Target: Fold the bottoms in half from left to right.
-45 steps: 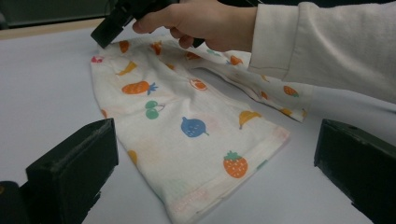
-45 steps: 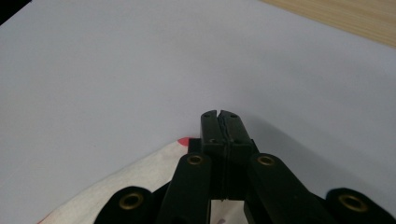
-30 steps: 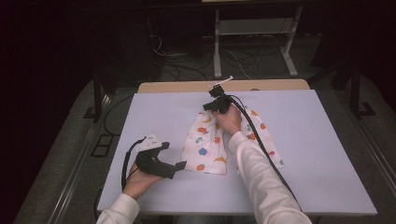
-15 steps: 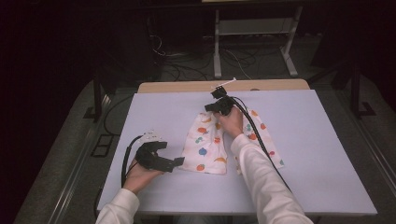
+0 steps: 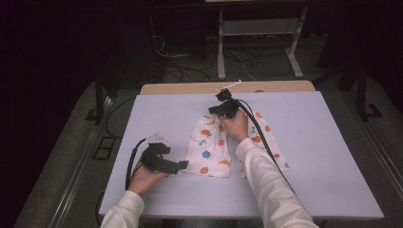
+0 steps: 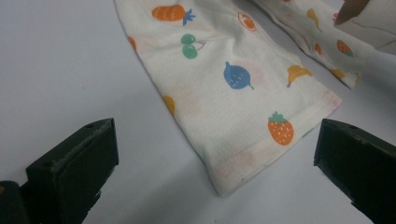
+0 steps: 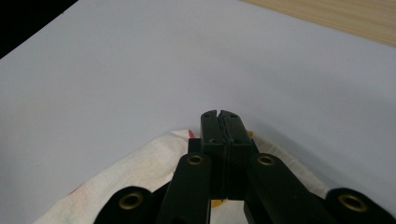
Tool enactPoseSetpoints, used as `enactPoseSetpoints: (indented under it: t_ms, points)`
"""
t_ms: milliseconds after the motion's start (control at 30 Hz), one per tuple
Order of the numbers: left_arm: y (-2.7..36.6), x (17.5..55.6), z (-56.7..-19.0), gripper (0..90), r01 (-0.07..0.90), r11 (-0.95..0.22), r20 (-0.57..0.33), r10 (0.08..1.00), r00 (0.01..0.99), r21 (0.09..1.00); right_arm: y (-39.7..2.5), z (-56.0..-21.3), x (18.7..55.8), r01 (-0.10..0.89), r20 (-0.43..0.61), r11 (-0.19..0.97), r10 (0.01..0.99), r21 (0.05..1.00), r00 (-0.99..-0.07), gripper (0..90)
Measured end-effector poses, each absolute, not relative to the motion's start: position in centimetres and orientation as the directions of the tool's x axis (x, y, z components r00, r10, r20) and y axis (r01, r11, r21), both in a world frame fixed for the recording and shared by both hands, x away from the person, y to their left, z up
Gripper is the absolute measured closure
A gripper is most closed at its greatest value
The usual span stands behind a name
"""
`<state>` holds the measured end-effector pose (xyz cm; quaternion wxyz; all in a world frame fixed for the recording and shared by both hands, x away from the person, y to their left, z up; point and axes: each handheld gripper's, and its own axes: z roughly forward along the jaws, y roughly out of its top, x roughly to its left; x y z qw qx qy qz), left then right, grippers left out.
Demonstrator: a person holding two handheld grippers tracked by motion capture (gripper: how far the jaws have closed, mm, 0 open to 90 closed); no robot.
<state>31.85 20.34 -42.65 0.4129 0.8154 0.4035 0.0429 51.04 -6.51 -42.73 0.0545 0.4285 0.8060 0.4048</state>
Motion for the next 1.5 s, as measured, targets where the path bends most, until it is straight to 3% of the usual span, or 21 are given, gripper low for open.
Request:
enactPoseSetpoints:
  t_ms: [533, 1200, 1500]
  points:
    - [21.1, 31.5, -44.3, 2.1, 0.671, -0.293, -0.329, 0.697, 0.638, 0.681, -6.4, -43.0, 50.9, 0.648, 0.259, 0.303, 0.738, 0.698, -0.624, 88.4]
    - [21.2, 31.8, -45.0, 34.2, 0.72, -0.279, -0.426, 0.651, 0.628, 0.636, -6.3, -42.9, 50.6, 0.635, 0.243, 0.318, 0.732, 0.704, -0.636, 88.3]
    - [21.4, 32.3, -45.3, 56.2, 0.749, -0.254, -0.467, 0.648, 0.601, 0.611, -6.3, -42.8, 50.6, 0.632, 0.24, 0.318, 0.733, 0.706, -0.637, 88.3]
